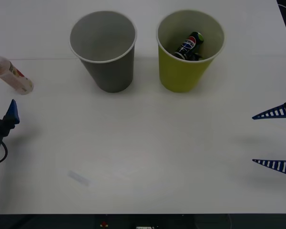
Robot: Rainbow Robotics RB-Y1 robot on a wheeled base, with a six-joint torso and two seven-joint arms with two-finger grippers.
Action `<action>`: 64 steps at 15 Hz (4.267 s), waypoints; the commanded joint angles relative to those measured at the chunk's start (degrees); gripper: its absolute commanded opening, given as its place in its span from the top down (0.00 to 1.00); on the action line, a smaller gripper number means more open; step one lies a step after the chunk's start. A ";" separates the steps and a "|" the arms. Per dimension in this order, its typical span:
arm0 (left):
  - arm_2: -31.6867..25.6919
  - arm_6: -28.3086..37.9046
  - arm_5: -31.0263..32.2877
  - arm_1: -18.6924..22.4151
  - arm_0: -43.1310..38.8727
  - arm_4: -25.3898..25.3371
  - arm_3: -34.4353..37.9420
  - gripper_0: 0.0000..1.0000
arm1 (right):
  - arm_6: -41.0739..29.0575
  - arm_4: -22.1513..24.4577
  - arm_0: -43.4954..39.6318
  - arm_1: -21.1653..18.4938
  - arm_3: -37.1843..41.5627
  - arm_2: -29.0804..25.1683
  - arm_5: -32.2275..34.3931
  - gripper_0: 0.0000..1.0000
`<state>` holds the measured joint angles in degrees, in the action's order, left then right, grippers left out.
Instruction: Put the can into the green bin and the plastic bottle into the gray bin
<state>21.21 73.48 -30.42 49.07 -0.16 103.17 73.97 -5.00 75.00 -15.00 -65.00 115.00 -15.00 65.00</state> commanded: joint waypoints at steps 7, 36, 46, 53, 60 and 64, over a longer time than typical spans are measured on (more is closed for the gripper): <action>0.24 -0.18 1.59 -8.02 15.54 3.88 -17.37 0.00 | 0.00 0.00 0.00 0.00 0.00 0.00 0.00 0.00; -0.64 -8.09 13.63 -8.90 28.20 -5.44 -25.98 1.00 | 0.00 0.00 0.00 0.00 0.00 0.00 0.00 0.00; -9.43 -8.88 30.59 -5.21 26.35 0.54 -18.25 1.00 | 0.00 0.00 0.00 0.00 0.00 0.00 0.00 0.00; -33.43 -9.94 65.13 -1.17 10.09 -3.15 8.39 1.00 | 0.00 0.00 0.00 0.00 0.00 0.00 0.00 0.00; -48.81 -7.74 98.44 -0.37 6.67 1.07 21.66 1.00 | 0.00 0.00 0.00 0.00 0.00 0.00 0.00 0.00; -53.38 -1.32 112.42 -0.29 7.28 5.55 28.78 1.00 | 0.00 0.00 0.00 0.00 0.00 0.00 0.00 0.00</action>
<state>-31.41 70.94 79.68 48.77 6.82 108.48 101.45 -5.00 75.00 -15.00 -65.00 115.00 -15.00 65.00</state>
